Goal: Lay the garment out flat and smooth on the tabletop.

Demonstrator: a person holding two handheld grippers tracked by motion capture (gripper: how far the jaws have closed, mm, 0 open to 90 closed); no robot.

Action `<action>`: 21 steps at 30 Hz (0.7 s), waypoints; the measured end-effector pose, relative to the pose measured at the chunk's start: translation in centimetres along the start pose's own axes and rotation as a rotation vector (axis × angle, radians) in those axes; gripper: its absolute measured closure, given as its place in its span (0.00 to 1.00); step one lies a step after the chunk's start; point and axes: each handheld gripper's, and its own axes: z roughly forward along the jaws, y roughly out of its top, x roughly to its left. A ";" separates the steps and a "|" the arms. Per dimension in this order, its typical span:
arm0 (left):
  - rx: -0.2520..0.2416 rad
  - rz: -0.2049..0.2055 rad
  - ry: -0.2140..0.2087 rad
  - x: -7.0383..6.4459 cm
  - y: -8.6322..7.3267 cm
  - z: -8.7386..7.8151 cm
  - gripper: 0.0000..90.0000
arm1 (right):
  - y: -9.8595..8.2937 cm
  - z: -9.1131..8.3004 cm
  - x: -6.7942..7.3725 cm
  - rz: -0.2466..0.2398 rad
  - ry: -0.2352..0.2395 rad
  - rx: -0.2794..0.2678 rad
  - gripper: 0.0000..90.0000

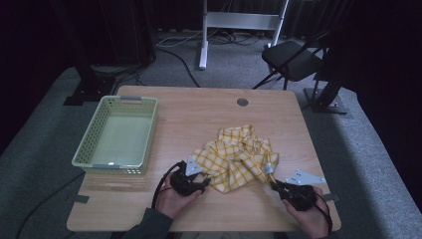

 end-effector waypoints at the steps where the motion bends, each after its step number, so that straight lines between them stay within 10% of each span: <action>1: 0.000 0.000 0.000 0.0 0.0 0.0 0.47 | 0.0 0.0 0.0 0.001 -0.001 0.001 0.94; 21: 0.000 -0.006 0.002 0.1 0.0 0.0 0.47 | -1.0 -0.7 -0.3 0.031 0.001 -0.002 0.93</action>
